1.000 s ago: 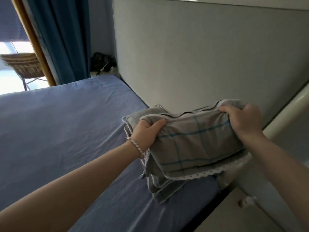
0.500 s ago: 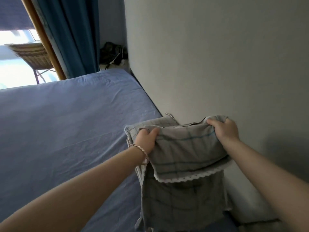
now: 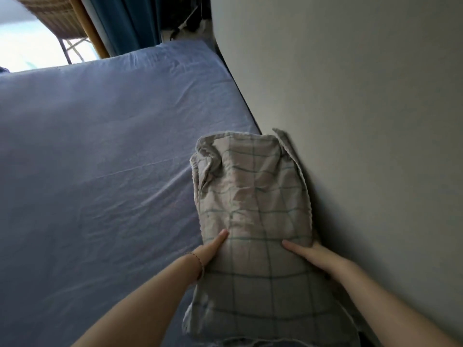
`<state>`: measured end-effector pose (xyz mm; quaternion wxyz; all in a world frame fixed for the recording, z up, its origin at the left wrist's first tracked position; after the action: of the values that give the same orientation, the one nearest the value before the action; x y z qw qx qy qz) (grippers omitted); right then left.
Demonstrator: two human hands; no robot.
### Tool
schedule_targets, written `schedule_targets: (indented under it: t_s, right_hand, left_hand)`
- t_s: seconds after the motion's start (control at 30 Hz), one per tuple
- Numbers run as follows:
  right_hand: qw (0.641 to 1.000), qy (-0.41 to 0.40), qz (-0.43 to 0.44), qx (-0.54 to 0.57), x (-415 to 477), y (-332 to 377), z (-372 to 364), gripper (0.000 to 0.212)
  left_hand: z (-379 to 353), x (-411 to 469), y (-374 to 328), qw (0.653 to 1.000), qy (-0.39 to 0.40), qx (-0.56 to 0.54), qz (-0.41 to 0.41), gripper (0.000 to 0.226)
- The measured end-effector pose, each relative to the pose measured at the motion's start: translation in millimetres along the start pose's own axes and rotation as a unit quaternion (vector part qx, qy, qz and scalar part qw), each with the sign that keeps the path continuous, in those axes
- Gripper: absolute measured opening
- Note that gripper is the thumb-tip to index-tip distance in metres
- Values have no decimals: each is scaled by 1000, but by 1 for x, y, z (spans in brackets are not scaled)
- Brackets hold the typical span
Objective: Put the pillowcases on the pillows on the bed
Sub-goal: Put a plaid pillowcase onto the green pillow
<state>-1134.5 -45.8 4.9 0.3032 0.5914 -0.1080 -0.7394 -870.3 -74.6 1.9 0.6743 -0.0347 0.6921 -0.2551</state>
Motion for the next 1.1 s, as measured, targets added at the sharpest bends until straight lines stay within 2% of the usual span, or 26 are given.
schedule_targets:
  t_s: [0.07, 0.13, 0.23, 0.3, 0.37, 0.43, 0.5, 0.57, 0.6, 0.67, 0.73, 0.77, 0.83, 0.9, 0.97, 1.03, 1.1]
  right_hand:
    - [999, -9, -10, 33, 7, -31, -2, 139]
    - [999, -4, 6, 33, -2, -31, -6, 129]
    - [999, 3, 36, 21, -21, -4, -2, 81]
    - [999, -39, 29, 7, -27, 31, 19, 68]
    - [994, -101, 44, 10, -47, 84, 48, 70]
    - [982, -158, 101, 16, -76, 140, 81, 65]
    - [976, -168, 135, 32, -98, 172, 101, 63]
    - [981, -156, 111, -26, -94, 160, 103, 59]
    - [984, -133, 66, -100, -83, 138, 90, 55]
    - [980, -103, -28, -167, -56, 71, 66, 47]
    - [973, -93, -85, -193, -32, 13, 54, 49]
    - [972, -97, -100, -187, -24, -7, 50, 52]
    - [973, -112, -109, -170, -12, -27, 44, 55]
    - [974, -155, -55, -154, 3, -12, 46, 68]
    - [979, -177, 31, -97, 16, 19, 46, 102]
    - [981, -162, 74, -78, 37, 47, 44, 131]
    - [987, -150, 60, -2, 62, 53, 42, 125]
  left_hand:
    - [-4, 5, 18, 999, -7, -46, 1, 103]
    - [-9, 2, 20, 999, 11, -31, -28, 110]
    - [-12, -17, 5, 997, 43, 2, -63, 77]
    - [-11, -32, -25, 994, 51, 33, -91, 73]
    - [2, -59, -68, 989, -7, 88, -118, 77]
    - [24, -94, -118, 977, -94, 96, -166, 77]
    - [47, -122, -154, 949, -183, 88, -240, 76]
    - [42, -132, -147, 930, -203, 128, -280, 64]
    - [28, -123, -126, 933, -182, 171, -258, 57]
    - [-8, -89, -62, 942, -95, 284, -151, 49]
    - [-26, -56, -18, 944, -37, 314, -90, 48]
    - [-25, -41, -9, 960, -34, 268, -73, 54]
    - [-13, -20, -5, 988, -73, 128, -38, 85]
    - [4, -3, -25, 984, -135, 109, -44, 100]
    - [13, 8, -56, 978, -164, 97, -80, 104]
    - [22, 26, -83, 979, -178, 26, -94, 114]
    - [28, 48, -96, 976, -185, -52, -98, 120]
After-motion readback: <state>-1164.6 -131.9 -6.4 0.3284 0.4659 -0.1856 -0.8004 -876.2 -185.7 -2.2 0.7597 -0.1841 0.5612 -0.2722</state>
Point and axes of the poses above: each hand's wrist, its own x-axis towards the middle knuckle, its own z-axis out of the back of the hand, y = z × x, the point moved 10 cm from there along x, towards the middle knuckle, and after that the axes turned 3 degrees about y, right-handed, at the moved point
